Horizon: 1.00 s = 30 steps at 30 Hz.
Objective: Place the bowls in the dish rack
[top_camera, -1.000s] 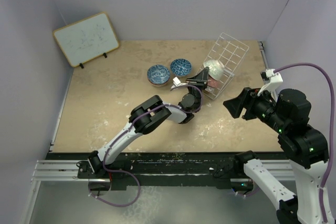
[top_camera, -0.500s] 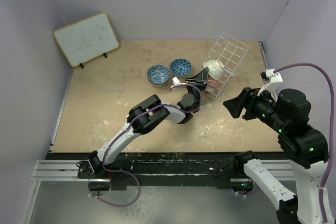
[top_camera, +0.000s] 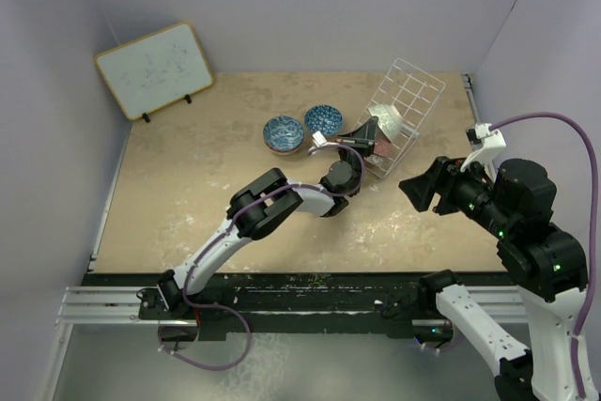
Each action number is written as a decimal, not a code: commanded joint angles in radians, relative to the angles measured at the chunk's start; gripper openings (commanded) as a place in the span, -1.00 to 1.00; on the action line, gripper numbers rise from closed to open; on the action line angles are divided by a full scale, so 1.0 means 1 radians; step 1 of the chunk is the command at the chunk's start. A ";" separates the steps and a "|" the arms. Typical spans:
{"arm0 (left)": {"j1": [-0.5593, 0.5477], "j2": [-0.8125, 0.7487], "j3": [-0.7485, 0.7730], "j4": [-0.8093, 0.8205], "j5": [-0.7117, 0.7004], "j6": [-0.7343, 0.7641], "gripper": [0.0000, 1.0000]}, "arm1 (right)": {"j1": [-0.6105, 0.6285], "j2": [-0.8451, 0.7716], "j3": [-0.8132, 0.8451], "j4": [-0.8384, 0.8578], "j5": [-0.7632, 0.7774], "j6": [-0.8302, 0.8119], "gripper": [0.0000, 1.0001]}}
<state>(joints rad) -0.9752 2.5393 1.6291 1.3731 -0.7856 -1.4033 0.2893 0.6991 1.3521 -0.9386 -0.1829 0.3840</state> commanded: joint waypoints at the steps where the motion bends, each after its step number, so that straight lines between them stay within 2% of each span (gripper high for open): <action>1: 0.012 -0.042 0.059 0.037 0.037 -0.024 -1.00 | 0.005 0.004 0.016 0.024 -0.009 -0.019 0.31; 4: 0.016 -0.046 0.053 0.021 0.048 -0.038 -1.00 | 0.005 0.003 0.010 0.029 -0.007 -0.018 0.31; 7: 0.020 -0.047 0.046 -0.006 0.059 -0.064 -0.68 | 0.005 0.005 0.002 0.034 -0.009 -0.017 0.32; 12: 0.034 -0.080 0.023 -0.081 0.096 -0.102 -0.32 | 0.005 0.010 -0.001 0.039 -0.009 -0.014 0.31; 16: 0.047 -0.099 0.010 -0.115 0.131 -0.102 -0.28 | 0.005 0.007 -0.011 0.045 -0.013 -0.010 0.31; 18: 0.051 -0.101 0.009 -0.132 0.146 -0.114 -0.31 | 0.005 0.005 -0.014 0.049 -0.016 -0.007 0.31; 21: 0.055 -0.102 0.011 -0.162 0.171 -0.131 -0.46 | 0.005 0.004 -0.015 0.050 -0.014 -0.005 0.31; 24: 0.058 -0.097 0.015 -0.176 0.182 -0.143 -0.67 | 0.005 0.005 -0.016 0.049 -0.012 -0.005 0.31; 27: 0.059 -0.089 0.021 -0.175 0.190 -0.151 -1.00 | 0.006 0.003 -0.019 0.050 -0.012 -0.005 0.31; 30: 0.062 -0.079 0.029 -0.155 0.193 -0.148 -1.00 | 0.005 0.002 -0.015 0.048 -0.010 -0.007 0.31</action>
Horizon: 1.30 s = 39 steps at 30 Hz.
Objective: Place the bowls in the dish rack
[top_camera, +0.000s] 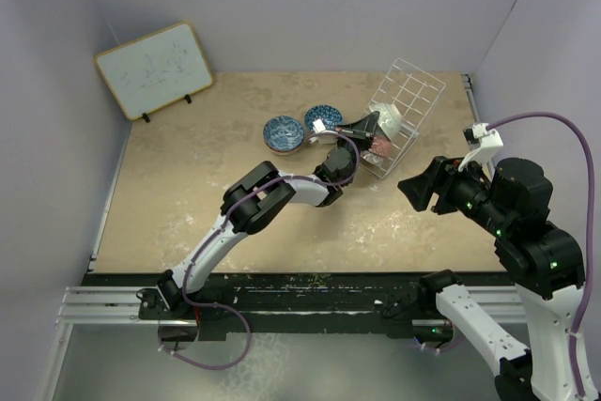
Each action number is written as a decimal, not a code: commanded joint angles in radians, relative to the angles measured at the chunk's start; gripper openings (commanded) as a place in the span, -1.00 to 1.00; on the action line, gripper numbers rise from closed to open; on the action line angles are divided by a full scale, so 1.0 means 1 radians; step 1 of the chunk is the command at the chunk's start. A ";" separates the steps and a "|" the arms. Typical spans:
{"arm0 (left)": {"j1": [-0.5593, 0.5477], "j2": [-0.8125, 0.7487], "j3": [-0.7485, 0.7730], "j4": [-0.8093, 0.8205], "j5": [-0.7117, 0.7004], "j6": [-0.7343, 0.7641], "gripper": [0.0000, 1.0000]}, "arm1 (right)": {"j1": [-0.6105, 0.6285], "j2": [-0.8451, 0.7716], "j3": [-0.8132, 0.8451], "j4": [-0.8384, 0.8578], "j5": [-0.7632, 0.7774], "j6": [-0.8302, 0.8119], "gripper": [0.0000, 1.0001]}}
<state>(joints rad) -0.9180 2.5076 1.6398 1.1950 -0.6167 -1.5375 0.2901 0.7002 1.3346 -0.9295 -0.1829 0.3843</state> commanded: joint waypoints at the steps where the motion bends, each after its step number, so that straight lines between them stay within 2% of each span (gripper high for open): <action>1: 0.005 -0.043 0.022 0.031 0.025 -0.013 -1.00 | 0.004 0.001 0.003 0.039 -0.010 -0.008 0.31; 6: 0.009 -0.016 0.045 0.108 0.023 0.002 -1.00 | 0.004 0.005 0.007 0.040 -0.010 -0.009 0.31; 12: 0.018 0.072 0.144 0.222 0.041 -0.005 -1.00 | 0.004 0.009 0.008 0.043 -0.010 -0.009 0.31; 22: 0.022 0.066 0.157 0.277 0.056 0.002 -1.00 | 0.004 0.010 0.009 0.045 -0.010 -0.006 0.31; 32: 0.022 0.029 0.109 0.362 0.058 0.006 -1.00 | 0.004 0.006 0.022 0.042 -0.003 0.001 0.31; 39: 0.004 0.014 0.085 0.454 0.011 0.027 -1.00 | 0.004 0.007 0.051 0.024 0.010 0.002 0.30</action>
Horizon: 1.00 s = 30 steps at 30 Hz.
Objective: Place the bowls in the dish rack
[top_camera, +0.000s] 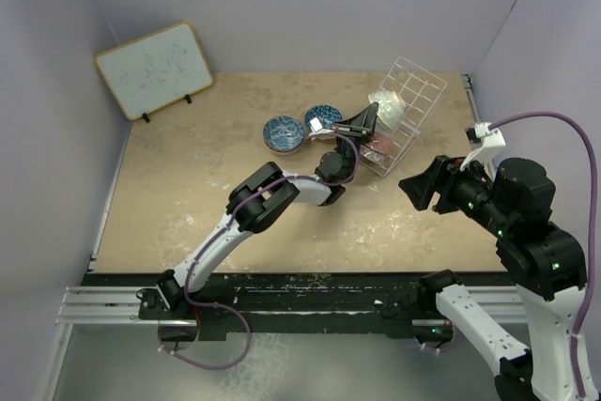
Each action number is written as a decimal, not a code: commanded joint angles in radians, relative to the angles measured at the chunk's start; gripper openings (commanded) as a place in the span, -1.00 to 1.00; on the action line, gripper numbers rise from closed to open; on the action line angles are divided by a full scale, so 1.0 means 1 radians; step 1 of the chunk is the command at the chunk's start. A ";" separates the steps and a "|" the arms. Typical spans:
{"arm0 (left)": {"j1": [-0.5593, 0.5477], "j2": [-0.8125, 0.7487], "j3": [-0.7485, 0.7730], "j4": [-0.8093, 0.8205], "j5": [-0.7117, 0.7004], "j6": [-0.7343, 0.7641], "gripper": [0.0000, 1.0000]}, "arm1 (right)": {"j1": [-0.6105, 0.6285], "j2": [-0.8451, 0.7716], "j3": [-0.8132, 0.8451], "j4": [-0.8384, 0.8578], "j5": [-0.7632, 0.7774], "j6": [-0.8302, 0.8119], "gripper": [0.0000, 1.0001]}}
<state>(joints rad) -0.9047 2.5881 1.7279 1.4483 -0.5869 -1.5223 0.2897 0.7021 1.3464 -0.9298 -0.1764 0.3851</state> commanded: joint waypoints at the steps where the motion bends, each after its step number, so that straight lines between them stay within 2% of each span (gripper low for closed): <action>1: -0.016 -0.072 -0.011 0.201 -0.031 0.010 -1.00 | 0.005 0.003 0.039 0.021 0.001 0.002 0.31; 6: -0.047 -0.068 -0.021 0.201 -0.116 -0.004 -1.00 | 0.005 -0.009 0.037 0.008 0.002 0.002 0.31; 13: -0.063 0.008 0.058 0.201 -0.190 -0.082 -1.00 | 0.005 -0.018 0.058 -0.027 0.006 -0.014 0.31; 25: -0.072 -0.009 0.006 0.202 -0.263 -0.126 -1.00 | 0.005 -0.017 0.060 -0.036 -0.009 -0.025 0.31; 30: -0.075 -0.037 -0.059 0.201 -0.306 -0.135 -1.00 | 0.005 -0.015 0.062 -0.037 -0.014 -0.022 0.31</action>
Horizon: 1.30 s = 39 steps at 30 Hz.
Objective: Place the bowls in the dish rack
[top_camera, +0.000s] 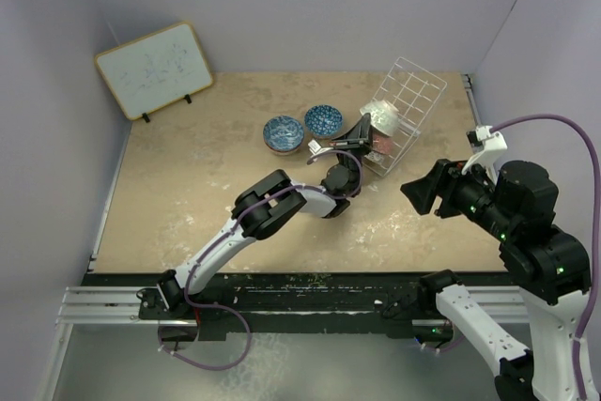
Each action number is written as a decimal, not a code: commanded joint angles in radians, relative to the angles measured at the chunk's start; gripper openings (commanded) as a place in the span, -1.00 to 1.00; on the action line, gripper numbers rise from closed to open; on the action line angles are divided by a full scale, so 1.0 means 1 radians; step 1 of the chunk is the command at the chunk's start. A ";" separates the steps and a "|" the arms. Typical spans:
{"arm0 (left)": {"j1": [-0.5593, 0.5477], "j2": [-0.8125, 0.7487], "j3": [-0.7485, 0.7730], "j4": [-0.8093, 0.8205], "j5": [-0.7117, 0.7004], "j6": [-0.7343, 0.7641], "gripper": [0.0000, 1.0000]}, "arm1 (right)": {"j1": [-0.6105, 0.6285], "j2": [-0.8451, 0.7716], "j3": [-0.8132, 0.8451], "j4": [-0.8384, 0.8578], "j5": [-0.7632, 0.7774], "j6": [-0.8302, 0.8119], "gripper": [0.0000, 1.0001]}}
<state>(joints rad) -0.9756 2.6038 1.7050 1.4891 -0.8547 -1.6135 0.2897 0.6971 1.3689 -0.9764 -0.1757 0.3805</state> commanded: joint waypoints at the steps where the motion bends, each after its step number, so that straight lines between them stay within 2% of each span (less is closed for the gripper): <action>1: -0.004 -0.065 -0.049 0.160 -0.045 -0.041 -1.00 | 0.005 -0.010 0.041 0.009 -0.013 -0.017 0.31; 6: -0.004 -0.109 -0.117 0.159 -0.066 -0.030 -1.00 | 0.005 -0.011 0.044 0.010 -0.011 -0.012 0.31; 11: -0.005 -0.103 -0.121 0.160 -0.069 -0.040 -1.00 | 0.005 -0.015 0.037 0.011 -0.010 -0.009 0.31; 22: -0.006 -0.088 -0.120 0.124 -0.050 -0.081 -0.60 | 0.005 -0.022 0.008 0.021 -0.011 -0.009 0.31; 26: -0.005 -0.083 -0.118 0.117 -0.044 -0.091 -0.55 | 0.005 -0.022 -0.001 0.025 -0.011 -0.008 0.31; 34: -0.001 -0.121 -0.158 0.090 -0.008 -0.092 -0.12 | 0.005 -0.023 0.002 0.027 -0.013 -0.005 0.31; 39: 0.003 -0.179 -0.235 0.074 0.009 -0.086 -0.06 | 0.005 -0.029 0.003 0.022 -0.012 0.000 0.31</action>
<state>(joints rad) -0.9821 2.5381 1.5158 1.4891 -0.8654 -1.6882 0.2897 0.6842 1.3701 -0.9821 -0.1761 0.3813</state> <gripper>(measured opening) 0.464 0.656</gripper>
